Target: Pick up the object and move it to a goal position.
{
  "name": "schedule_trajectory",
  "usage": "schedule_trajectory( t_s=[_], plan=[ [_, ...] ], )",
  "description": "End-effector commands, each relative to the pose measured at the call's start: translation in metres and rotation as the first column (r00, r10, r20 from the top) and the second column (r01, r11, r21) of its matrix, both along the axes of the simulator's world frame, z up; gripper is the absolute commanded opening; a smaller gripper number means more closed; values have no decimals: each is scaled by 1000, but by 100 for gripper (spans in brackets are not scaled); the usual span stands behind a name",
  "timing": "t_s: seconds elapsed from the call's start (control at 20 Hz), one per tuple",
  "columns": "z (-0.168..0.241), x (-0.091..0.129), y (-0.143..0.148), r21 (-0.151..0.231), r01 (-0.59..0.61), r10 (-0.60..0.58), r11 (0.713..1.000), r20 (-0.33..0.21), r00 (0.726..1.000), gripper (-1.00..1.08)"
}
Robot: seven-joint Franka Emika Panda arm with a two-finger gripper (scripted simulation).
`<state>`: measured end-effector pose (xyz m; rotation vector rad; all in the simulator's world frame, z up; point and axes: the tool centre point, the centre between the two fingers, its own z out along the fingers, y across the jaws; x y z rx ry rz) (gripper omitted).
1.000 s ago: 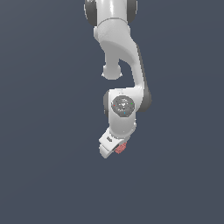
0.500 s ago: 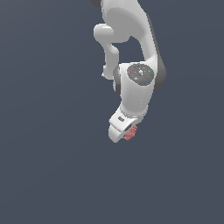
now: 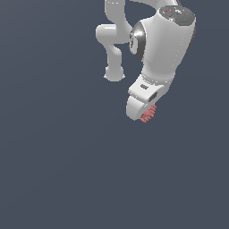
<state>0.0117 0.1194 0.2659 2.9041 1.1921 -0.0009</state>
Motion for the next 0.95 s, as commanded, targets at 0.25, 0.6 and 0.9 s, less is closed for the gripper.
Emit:
schedule_trajectory(
  t_s=[0.25,0.6,0.9],
  plan=[
    [72,-25,33,1,0,0,1000,0,1000,-100],
    [111,-36,51,2,0,0,1000,0,1000,-100],
    [120,-37,55,2,1,-1,1000,0,1000,-100]
  ],
)
